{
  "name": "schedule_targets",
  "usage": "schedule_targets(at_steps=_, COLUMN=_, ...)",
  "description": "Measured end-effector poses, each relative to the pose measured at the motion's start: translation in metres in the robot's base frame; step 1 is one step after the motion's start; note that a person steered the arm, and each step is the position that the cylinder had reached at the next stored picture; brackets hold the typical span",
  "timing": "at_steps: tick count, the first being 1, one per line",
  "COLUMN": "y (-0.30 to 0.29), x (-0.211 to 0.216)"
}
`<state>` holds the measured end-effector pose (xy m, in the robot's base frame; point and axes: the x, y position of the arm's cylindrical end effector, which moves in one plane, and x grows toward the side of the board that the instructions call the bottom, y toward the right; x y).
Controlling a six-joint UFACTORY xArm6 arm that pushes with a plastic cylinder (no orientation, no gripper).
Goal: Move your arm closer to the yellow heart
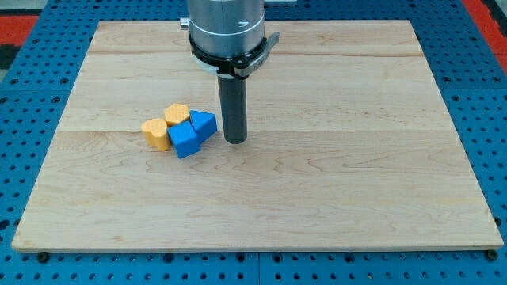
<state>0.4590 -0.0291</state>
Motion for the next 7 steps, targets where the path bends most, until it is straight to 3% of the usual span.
schedule_targets(at_steps=3, y=0.004, x=0.001)
schedule_targets(at_steps=4, y=0.015, x=0.043)
schedule_targets(at_steps=5, y=-0.019, x=0.071)
schedule_targets(at_steps=6, y=-0.096, x=0.07)
schedule_targets(at_steps=7, y=-0.14, x=0.036)
